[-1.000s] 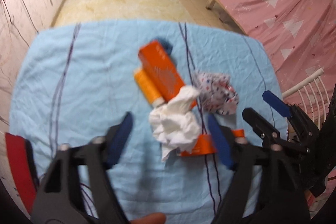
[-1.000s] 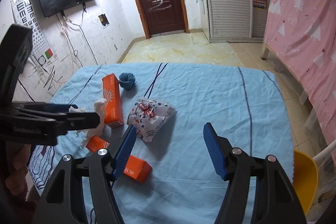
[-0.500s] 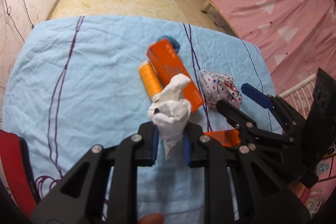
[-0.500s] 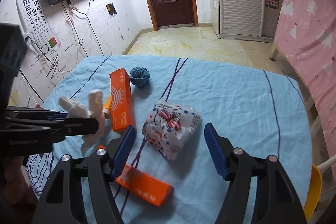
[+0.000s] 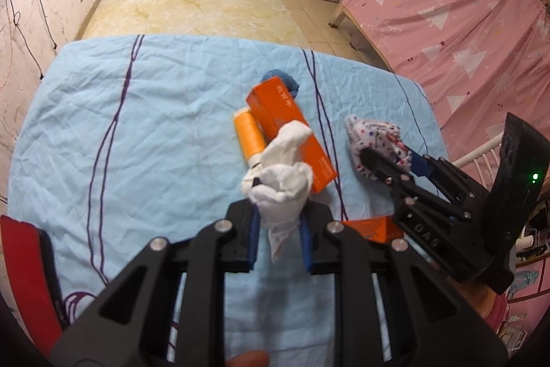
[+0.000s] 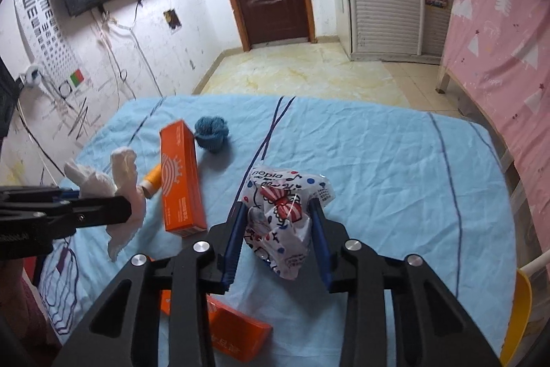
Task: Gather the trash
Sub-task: 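Grasp the white tissue with the left tool while the right tool grasps the patterned plastic bag, then carry the tissue and patterned bag to the yellow bin and release both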
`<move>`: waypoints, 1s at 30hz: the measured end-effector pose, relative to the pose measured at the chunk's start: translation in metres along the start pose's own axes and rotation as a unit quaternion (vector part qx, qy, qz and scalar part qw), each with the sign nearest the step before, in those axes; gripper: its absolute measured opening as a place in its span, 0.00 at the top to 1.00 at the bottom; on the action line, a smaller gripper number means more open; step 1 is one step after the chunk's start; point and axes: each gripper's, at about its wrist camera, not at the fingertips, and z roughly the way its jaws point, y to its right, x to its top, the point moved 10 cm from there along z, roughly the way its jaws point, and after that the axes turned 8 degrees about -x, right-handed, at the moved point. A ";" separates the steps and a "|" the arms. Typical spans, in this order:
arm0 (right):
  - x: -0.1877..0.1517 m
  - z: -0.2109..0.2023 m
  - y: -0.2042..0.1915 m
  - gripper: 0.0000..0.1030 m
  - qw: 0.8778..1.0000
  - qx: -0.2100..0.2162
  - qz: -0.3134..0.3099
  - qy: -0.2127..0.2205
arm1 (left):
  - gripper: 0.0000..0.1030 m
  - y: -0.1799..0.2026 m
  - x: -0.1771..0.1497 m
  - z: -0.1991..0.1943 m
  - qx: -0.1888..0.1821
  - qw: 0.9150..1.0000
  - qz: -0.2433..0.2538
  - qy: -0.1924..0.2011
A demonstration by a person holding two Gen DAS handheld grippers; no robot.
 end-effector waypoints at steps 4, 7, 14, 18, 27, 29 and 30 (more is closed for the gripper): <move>0.004 -0.017 0.010 0.71 1.000 0.000 0.014 0.019 | 0.83 0.010 0.001 -0.003 -0.001 1.000 0.009 0.006; 0.005 -0.033 0.021 0.71 0.999 -0.003 0.023 0.037 | 0.83 0.024 0.002 -0.005 -0.002 1.000 0.022 0.010; 0.005 -0.071 0.055 0.71 0.996 -0.023 0.051 0.075 | 0.83 0.063 0.002 -0.002 -0.008 0.998 0.055 0.011; -0.002 -0.095 0.085 0.71 0.992 -0.040 0.077 0.092 | 0.83 0.088 0.000 0.004 -0.012 0.997 0.079 0.007; -0.033 -0.129 0.155 0.70 0.982 -0.083 0.136 0.107 | 0.83 0.137 -0.012 0.024 -0.024 0.992 0.119 -0.012; -0.043 -0.134 0.167 0.70 0.979 -0.089 0.145 0.107 | 0.83 0.150 -0.015 0.029 -0.025 0.991 0.130 -0.017; -0.047 -0.137 0.175 0.70 0.978 -0.094 0.152 0.108 | 0.83 0.154 -0.016 0.031 -0.026 0.991 0.133 -0.018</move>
